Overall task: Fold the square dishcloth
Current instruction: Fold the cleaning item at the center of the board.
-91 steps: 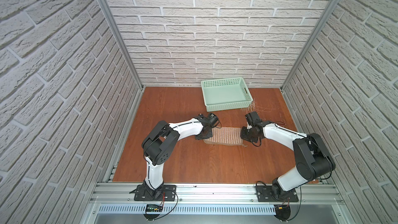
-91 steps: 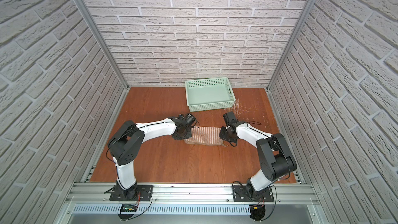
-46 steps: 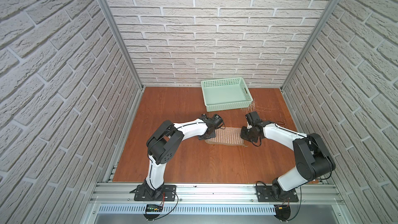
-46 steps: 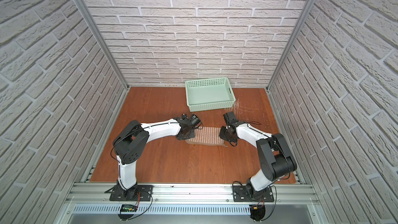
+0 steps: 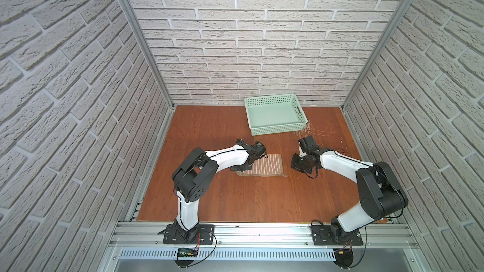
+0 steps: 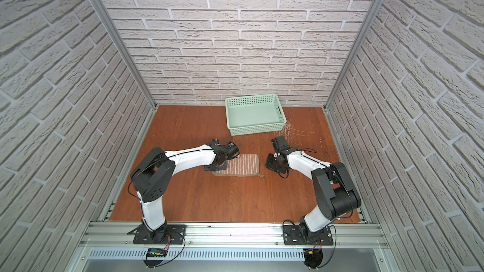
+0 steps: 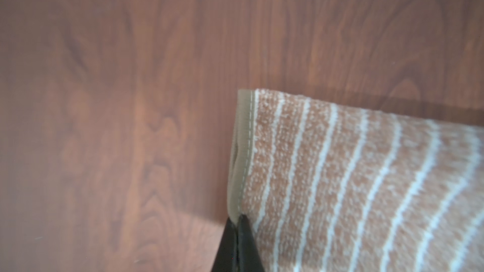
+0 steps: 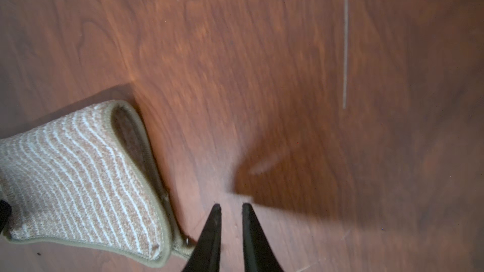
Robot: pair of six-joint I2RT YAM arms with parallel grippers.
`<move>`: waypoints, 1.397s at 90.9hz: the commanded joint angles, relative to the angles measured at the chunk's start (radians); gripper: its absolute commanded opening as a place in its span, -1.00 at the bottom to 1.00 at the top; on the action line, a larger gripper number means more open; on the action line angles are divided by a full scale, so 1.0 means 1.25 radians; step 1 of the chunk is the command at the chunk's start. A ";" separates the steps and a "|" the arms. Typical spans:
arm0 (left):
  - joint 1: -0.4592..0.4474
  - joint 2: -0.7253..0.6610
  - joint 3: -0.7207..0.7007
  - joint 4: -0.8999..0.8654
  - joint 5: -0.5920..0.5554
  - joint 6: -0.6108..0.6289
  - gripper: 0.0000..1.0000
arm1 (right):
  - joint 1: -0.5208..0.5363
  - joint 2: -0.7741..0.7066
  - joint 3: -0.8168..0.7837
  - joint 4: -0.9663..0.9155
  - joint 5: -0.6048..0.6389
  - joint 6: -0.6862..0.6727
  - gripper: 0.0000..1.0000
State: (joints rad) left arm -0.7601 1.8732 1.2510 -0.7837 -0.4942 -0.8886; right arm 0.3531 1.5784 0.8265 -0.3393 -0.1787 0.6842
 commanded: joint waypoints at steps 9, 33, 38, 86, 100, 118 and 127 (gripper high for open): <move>-0.034 -0.046 0.064 -0.074 -0.079 0.012 -1.00 | -0.001 0.016 0.001 0.063 -0.091 0.017 -0.66; -0.076 0.001 0.184 -0.113 -0.050 0.031 -1.00 | -0.001 0.026 0.006 0.085 -0.106 0.024 -0.67; -0.081 0.009 0.199 -0.103 -0.030 0.035 -1.00 | -0.001 0.032 0.009 0.088 -0.104 0.024 -0.68; -0.107 0.097 0.323 -0.029 0.131 0.082 -1.00 | -0.001 0.079 0.013 0.119 -0.107 0.036 -0.79; -0.110 0.129 0.350 -0.015 0.151 0.087 -1.00 | -0.001 0.078 0.013 0.117 -0.101 0.038 -0.81; -0.109 0.162 0.376 0.004 0.181 0.095 -1.00 | -0.001 0.057 0.007 0.110 -0.086 0.038 -0.81; -0.109 0.170 0.382 0.021 0.205 0.100 -1.00 | -0.001 0.045 0.006 0.105 -0.075 0.036 -0.82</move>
State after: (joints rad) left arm -0.8909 2.0651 1.6993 -0.7975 -0.2829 -0.7826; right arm 0.3531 1.6688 0.8307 -0.2012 -0.3027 0.7292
